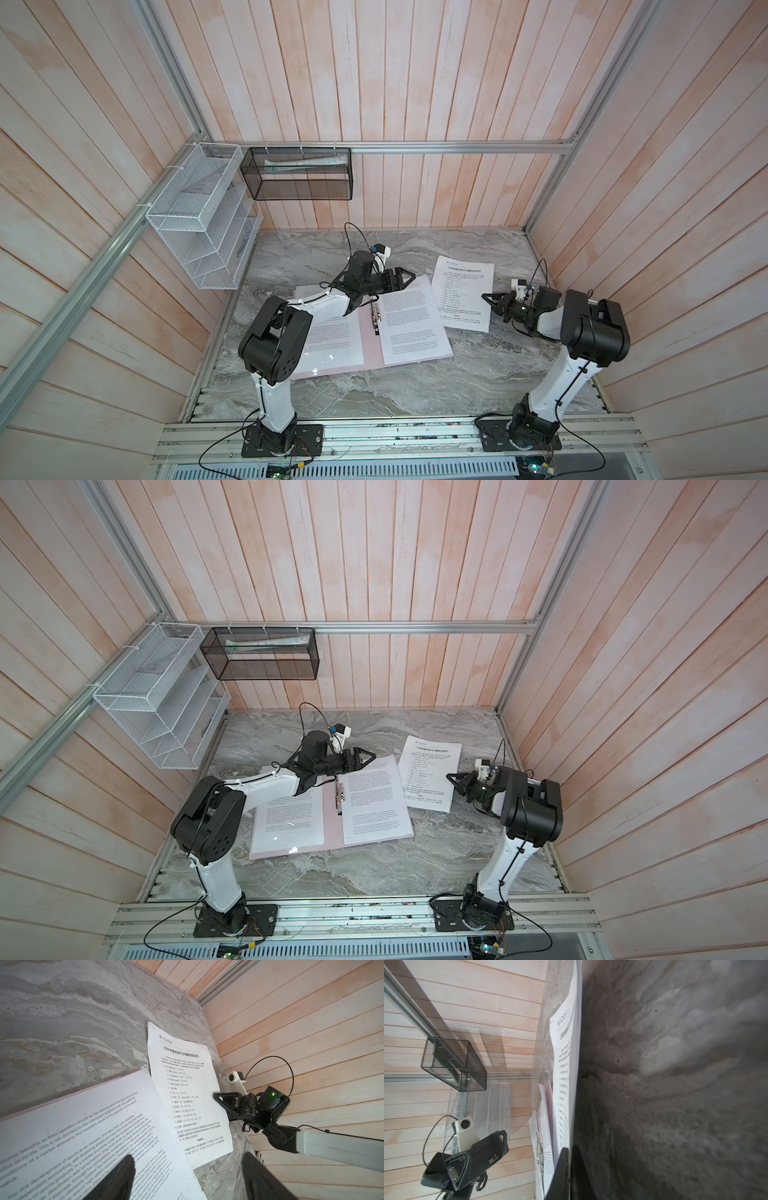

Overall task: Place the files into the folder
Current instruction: 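Pinch the edge of the XDOF printed sheet with the right gripper, then lift the XDOF sheet and carry it over the pink folder with the right gripper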

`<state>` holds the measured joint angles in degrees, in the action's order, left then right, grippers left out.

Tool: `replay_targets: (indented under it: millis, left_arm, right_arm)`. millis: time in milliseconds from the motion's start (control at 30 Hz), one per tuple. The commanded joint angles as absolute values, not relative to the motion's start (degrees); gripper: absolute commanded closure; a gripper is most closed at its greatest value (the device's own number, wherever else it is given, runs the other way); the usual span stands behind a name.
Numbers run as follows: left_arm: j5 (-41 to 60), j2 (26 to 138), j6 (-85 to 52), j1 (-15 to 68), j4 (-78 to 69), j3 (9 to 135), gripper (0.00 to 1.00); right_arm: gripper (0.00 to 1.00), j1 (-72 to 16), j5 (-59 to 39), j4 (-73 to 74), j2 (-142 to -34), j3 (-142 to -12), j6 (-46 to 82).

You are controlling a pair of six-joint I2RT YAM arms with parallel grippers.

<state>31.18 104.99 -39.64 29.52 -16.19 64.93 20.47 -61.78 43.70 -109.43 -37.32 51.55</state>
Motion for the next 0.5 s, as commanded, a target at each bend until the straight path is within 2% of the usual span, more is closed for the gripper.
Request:
replay_targets:
  millis: [0,267,367,467]
  left_arm:
    - [30.49,100.84,-37.63,29.05,-14.27,62.87,0.17]
    - [26.88,88.38,-37.18,26.17,-12.03,52.19,0.17]
    - [23.10,81.21,-36.33,25.97,-8.34,48.57,0.12]
    - [18.65,73.81,-34.73,25.85,-3.17,45.04,0.10]
  right_arm:
    - [1.00,22.55,-62.99,63.92,-106.47,-34.33,65.15]
    - [1.00,24.39,-60.88,101.61,-108.51,-30.87,92.28]
    - [1.00,22.77,-61.11,103.42,-105.91,-31.28,95.80]
    - [1.00,19.22,-60.70,98.33,-99.82,-30.58,92.59]
